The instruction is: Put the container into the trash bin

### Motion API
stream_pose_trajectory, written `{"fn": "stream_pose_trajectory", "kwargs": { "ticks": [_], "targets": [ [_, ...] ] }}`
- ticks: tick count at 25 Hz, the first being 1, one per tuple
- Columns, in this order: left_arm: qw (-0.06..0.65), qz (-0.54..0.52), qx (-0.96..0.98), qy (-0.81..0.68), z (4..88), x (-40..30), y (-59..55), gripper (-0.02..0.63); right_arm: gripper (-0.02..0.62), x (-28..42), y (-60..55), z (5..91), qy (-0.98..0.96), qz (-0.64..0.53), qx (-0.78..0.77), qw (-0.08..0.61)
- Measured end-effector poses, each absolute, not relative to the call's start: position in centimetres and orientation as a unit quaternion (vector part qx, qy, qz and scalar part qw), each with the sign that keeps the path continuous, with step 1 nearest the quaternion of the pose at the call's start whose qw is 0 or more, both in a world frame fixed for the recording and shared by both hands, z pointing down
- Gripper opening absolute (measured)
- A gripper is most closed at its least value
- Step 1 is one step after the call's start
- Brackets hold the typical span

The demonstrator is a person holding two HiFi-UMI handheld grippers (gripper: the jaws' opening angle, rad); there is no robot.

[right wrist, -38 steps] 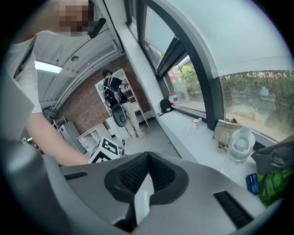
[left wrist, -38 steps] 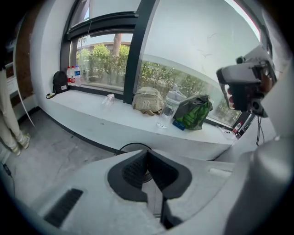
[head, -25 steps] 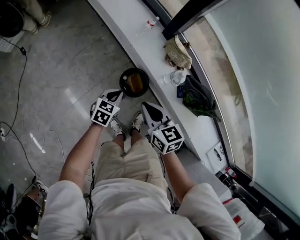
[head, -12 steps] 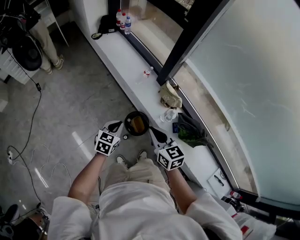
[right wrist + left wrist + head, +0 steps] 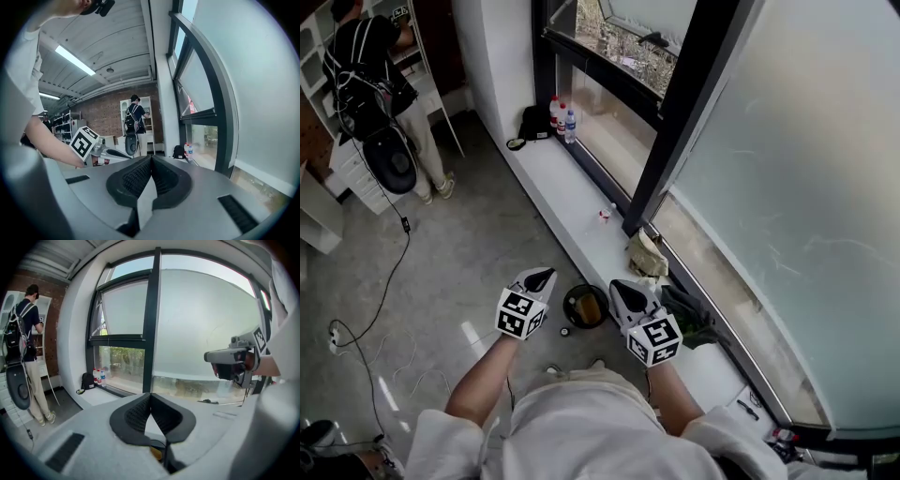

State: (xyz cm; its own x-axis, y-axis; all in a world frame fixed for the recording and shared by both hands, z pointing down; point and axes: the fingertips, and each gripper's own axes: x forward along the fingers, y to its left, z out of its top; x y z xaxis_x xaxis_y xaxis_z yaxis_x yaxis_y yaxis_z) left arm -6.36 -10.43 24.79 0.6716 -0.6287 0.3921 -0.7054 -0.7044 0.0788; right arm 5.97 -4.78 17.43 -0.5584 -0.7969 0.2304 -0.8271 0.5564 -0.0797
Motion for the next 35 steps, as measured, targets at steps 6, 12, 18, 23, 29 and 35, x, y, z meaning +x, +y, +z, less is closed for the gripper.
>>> {"fn": "stream_pose_trajectory", "kwargs": {
  "ticks": [6, 12, 18, 23, 29, 35],
  "targets": [
    [0.064, 0.136, 0.905, -0.397, 18.3, -7.3, -12.0, 0.017, 0.0, 7.9, -6.7, 13.8, -0.884, 0.077, 0.457, 0.058],
    [0.039, 0.079, 0.904, -0.419, 12.9, -8.9, -10.5, 0.017, 0.0, 9.9, -7.1, 11.7, -0.885, 0.071, 0.457, 0.046],
    [0.007, 0.05, 0.896, -0.441, 8.6, -11.8, -8.1, 0.017, 0.0, 11.3, -6.4, 10.0, -0.886, 0.06, 0.459, 0.042],
    [-0.002, 0.041, 0.884, -0.467, 6.4, -14.3, -6.9, 0.017, 0.0, 12.7, -6.9, 8.3, -0.881, 0.04, 0.47, 0.041],
    [-0.007, 0.015, 0.865, -0.502, 4.2, -16.8, -4.8, 0.017, 0.0, 14.7, -6.6, 7.6, -0.869, 0.046, 0.492, 0.033],
    [-0.007, -0.031, 0.829, -0.558, 2.1, -20.3, -1.8, 0.017, 0.0, 15.1, -5.8, 6.7, -0.86, 0.06, 0.507, 0.012]
  ]
}}
